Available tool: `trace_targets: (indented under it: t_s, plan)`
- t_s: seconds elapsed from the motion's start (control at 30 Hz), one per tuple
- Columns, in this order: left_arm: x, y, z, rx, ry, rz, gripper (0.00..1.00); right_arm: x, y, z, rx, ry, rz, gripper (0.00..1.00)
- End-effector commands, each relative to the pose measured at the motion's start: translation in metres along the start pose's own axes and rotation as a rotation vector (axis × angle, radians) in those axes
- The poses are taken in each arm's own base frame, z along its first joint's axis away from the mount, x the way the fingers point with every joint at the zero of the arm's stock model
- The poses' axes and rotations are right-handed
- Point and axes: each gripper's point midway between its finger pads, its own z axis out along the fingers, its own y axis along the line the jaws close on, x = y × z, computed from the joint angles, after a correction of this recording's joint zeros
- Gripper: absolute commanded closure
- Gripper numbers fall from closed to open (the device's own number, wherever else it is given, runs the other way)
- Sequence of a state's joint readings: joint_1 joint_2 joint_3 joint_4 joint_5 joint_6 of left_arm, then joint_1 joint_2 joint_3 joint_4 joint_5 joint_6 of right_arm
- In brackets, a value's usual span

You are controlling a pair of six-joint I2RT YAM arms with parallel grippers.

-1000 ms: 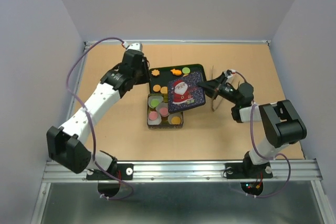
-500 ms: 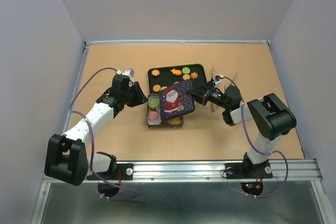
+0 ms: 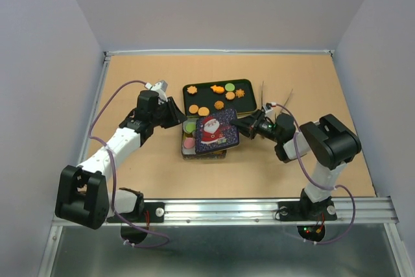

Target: Pack the cookies

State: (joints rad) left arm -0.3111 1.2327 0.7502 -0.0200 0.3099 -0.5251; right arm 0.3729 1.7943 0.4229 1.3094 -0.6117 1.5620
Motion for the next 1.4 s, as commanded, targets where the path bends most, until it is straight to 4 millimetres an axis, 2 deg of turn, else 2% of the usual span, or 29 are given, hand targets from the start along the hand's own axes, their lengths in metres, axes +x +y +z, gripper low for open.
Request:
trace_targets:
  t_s: [0.0, 0.03, 0.1, 0.13, 0.23, 0.27, 0.33, 0.77, 1.07, 1.2, 1.37]
  plan:
    - [-0.008, -0.007, 0.001, 0.036, -0.026, 0.010, 0.63, 0.016, 0.071, -0.020, -0.365, -0.008, -0.338, 0.93]
    - [-0.008, -0.006, 0.002, 0.036, -0.024, 0.012, 0.64, 0.016, 0.069, -0.020, -0.359, -0.006, -0.338, 0.83]
    - [-0.008, -0.006, 0.002, 0.035, -0.025, 0.012, 0.64, 0.018, 0.064, -0.020, -0.348, 0.005, -0.344, 0.71]
    - [-0.008, -0.006, 0.002, 0.034, -0.024, 0.013, 0.64, 0.019, 0.062, -0.020, -0.344, 0.008, -0.342, 0.58]
    - [-0.008, -0.006, 0.003, 0.032, -0.022, 0.015, 0.65, 0.020, 0.059, -0.022, -0.334, 0.010, -0.341, 0.39]
    - [-0.008, -0.005, 0.003, 0.032, -0.020, 0.016, 0.65, 0.021, 0.058, -0.022, -0.331, 0.013, -0.341, 0.36]
    - [-0.009, -0.005, 0.004, 0.030, -0.021, 0.016, 0.65, 0.021, 0.055, -0.022, -0.324, 0.015, -0.338, 0.33]
    - [-0.006, -0.004, 0.006, 0.029, -0.011, 0.013, 0.66, 0.018, 0.052, -0.016, -0.318, 0.028, -0.294, 0.32]
    - [0.003, -0.003, 0.005, 0.051, -0.005, -0.007, 0.67, 0.012, 0.066, -0.002, -0.355, 0.041, -0.287, 0.32]
    - [0.009, -0.002, 0.005, 0.061, 0.005, -0.006, 0.66, 0.013, 0.069, 0.005, -0.360, 0.047, -0.286, 0.32]
    - [0.012, 0.000, 0.000, 0.063, -0.003, -0.001, 0.67, 0.030, 0.065, 0.021, -0.342, 0.092, -0.298, 0.34]
